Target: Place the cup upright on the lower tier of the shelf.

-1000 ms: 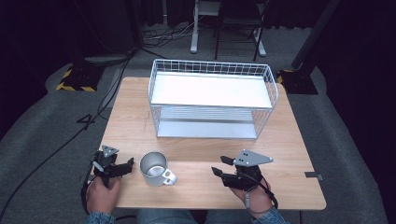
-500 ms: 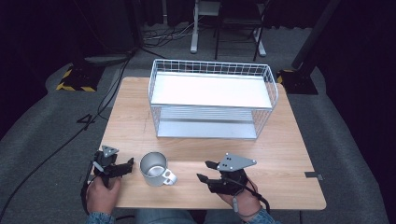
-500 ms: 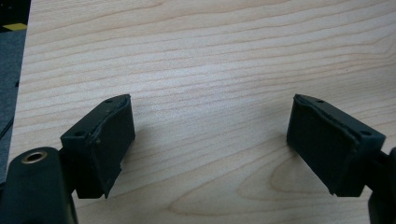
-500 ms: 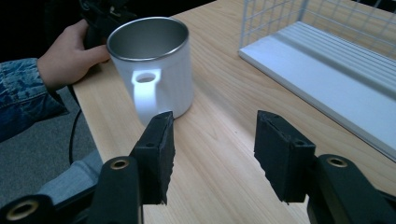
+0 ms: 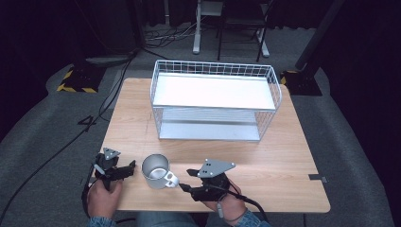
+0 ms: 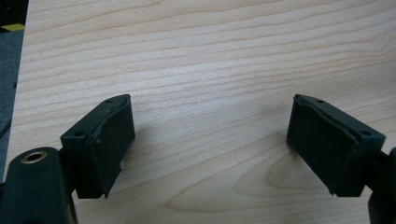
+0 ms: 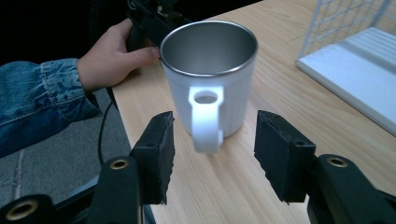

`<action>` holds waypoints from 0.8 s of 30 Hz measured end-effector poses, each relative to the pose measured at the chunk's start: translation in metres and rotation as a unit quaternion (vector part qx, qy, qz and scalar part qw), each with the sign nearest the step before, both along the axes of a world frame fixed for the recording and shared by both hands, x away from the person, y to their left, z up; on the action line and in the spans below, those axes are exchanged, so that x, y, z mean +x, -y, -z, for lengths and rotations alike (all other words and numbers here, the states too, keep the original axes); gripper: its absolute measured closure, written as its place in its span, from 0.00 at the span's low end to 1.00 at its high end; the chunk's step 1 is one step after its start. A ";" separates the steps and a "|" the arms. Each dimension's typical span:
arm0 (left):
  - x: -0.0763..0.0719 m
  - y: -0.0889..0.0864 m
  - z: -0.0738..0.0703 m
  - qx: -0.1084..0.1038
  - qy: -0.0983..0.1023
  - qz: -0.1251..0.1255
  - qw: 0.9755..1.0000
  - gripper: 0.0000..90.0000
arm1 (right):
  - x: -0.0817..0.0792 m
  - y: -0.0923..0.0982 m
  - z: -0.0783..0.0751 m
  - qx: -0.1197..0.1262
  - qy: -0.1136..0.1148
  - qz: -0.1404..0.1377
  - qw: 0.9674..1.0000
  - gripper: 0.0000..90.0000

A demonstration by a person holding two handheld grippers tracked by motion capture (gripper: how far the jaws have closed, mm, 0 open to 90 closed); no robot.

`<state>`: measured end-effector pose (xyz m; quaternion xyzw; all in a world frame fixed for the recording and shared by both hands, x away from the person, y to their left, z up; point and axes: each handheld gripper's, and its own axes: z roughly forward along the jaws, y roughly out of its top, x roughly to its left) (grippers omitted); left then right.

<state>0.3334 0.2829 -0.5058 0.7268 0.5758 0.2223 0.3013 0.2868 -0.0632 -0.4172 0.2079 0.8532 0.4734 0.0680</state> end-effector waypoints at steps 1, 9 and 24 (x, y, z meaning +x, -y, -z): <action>0.000 0.000 0.000 0.000 0.000 0.000 1.000 0.17 | 0.000 -0.002 0.001 0.000 -0.003 -0.001 1.000 0.53; 0.000 0.000 0.000 -0.001 -0.001 0.000 1.000 0.17 | 0.005 -0.019 0.011 -0.012 -0.014 -0.008 1.000 0.54; 0.000 0.000 0.000 -0.001 -0.001 0.000 1.000 0.17 | 0.021 -0.040 0.031 -0.050 -0.038 -0.012 0.998 0.66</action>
